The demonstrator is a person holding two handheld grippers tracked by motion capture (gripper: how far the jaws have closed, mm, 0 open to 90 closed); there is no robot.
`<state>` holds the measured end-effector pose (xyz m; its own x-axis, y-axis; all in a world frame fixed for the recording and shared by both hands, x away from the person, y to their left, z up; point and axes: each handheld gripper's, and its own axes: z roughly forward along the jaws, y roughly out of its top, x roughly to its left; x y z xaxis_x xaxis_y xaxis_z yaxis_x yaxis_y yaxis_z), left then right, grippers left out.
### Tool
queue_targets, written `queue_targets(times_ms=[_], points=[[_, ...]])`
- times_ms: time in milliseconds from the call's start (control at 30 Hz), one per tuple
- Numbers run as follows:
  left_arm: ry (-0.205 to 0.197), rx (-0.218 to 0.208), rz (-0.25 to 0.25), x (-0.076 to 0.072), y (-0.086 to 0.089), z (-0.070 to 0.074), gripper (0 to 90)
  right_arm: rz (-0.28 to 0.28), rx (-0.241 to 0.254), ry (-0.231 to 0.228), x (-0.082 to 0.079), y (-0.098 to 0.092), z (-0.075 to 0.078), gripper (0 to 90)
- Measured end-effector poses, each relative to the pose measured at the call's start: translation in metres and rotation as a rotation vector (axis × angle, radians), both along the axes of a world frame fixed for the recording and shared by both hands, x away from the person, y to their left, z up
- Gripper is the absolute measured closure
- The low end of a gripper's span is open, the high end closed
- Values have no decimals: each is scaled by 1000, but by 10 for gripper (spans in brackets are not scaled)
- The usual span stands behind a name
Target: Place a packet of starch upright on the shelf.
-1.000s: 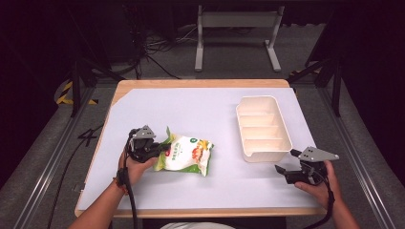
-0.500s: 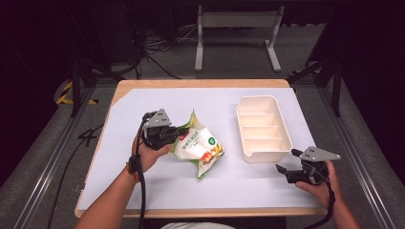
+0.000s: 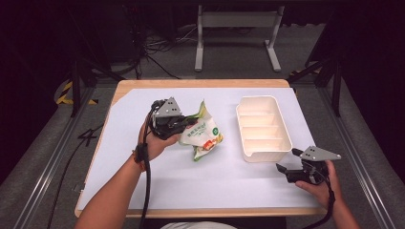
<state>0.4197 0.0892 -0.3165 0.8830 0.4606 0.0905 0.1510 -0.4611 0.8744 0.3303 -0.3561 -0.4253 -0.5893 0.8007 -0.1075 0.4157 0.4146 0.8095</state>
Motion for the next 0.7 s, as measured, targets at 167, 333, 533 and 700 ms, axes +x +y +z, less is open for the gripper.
queue_targets(times_ms=[167,333,533,700], points=[[-58,36,-49,2,-16,15,897,-19,9,-4,1,-2,0,150],[-87,25,-90,5,-26,24,897,-13,4,-6,1,-2,0,150],[-120,1,-136,7,-44,36,897,-10,7,-12,0,-2,0,150],[-129,-12,-159,15,-59,42,897,-10,8,-10,1,-2,0,150]])
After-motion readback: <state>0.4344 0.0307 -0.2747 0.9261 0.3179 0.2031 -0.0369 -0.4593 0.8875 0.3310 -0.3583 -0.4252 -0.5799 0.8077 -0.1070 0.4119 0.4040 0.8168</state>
